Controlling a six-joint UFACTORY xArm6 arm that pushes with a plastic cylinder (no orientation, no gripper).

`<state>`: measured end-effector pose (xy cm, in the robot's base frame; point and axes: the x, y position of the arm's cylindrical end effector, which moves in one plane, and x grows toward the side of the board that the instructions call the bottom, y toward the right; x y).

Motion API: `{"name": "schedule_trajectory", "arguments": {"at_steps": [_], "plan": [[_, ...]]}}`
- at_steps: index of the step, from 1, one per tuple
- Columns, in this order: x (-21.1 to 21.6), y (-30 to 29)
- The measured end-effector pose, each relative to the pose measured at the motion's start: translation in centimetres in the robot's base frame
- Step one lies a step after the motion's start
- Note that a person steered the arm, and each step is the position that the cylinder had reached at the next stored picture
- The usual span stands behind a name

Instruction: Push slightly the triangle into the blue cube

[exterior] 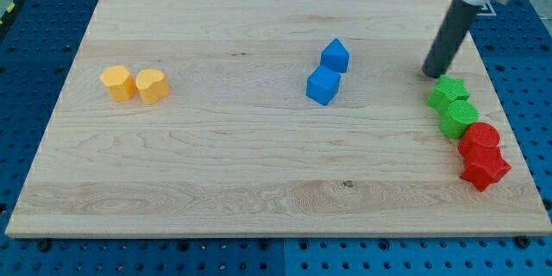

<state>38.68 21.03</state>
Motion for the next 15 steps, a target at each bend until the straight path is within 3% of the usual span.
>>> {"name": "schedule_trajectory", "arguments": {"at_steps": [1,3,4,6,8,10,12,15], "plan": [[-2.6,-0.8],[-2.8,-0.9],[-5.2,-2.2],[-3.8,-8.3],[-5.0,-14.6],[-2.3,-15.7],[-5.2,-14.3],[-0.5,-13.9]]}}
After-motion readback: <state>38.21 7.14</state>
